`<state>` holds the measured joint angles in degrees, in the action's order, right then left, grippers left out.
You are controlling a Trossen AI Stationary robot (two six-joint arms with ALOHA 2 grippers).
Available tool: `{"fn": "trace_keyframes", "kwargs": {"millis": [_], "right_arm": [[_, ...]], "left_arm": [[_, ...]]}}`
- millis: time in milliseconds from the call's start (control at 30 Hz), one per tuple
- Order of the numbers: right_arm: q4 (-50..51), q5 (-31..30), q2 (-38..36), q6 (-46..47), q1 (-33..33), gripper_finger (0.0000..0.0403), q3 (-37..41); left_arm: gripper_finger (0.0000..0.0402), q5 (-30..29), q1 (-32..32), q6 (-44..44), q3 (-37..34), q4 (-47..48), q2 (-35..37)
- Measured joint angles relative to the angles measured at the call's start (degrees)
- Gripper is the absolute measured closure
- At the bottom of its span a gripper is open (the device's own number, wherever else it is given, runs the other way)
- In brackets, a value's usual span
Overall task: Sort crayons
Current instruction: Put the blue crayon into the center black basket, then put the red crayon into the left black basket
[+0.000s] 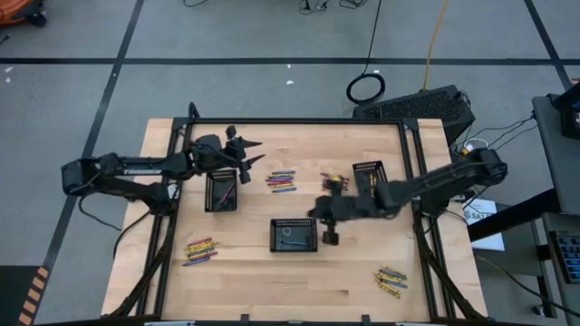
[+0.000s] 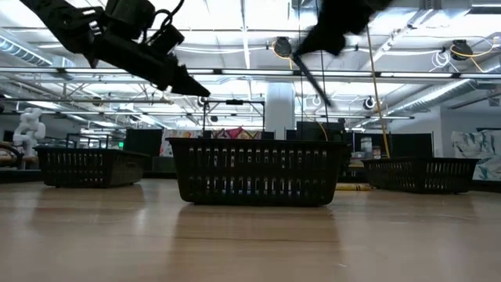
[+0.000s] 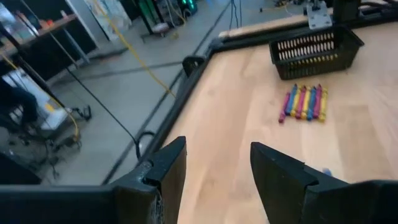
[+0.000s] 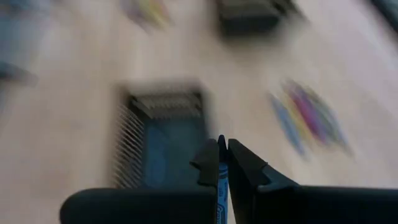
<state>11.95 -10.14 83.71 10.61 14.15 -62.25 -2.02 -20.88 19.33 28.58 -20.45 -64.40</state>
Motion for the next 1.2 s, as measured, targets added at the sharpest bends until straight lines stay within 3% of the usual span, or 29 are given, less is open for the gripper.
{"fn": "trace_keyframes", "kwargs": {"millis": [167,300,600,867,1033,1200], "right_arm": [[-7.04,20.57,6.65,-1.84,-6.95,0.0403,-0.02],[-13.01,28.01,14.02,-0.36,-9.06,0.0403,-0.09],[-6.68,28.43,21.56,-4.87,-9.24,0.0397,-7.56],[-1.97,27.92,22.95,-11.49,-9.42,0.0325,-7.88],[0.29,21.69,21.56,-13.57,-10.30,0.0284,-10.25],[6.88,20.55,15.55,-17.59,-10.81,0.0280,-14.02]], "left_arm": [[0.0219,-0.01,0.00,-2.21,0.00,8.04,4.62],[0.0219,0.04,0.04,-4.15,0.00,14.50,7.30],[0.0219,0.00,2.93,-7.06,0.00,19.58,9.85],[0.0219,-0.01,4.61,-8.49,0.00,19.90,10.47],[0.0219,-0.02,5.64,-9.63,-0.02,20.32,12.08],[0.0219,-1.16,5.66,-10.04,-0.02,18.73,13.82]]}}
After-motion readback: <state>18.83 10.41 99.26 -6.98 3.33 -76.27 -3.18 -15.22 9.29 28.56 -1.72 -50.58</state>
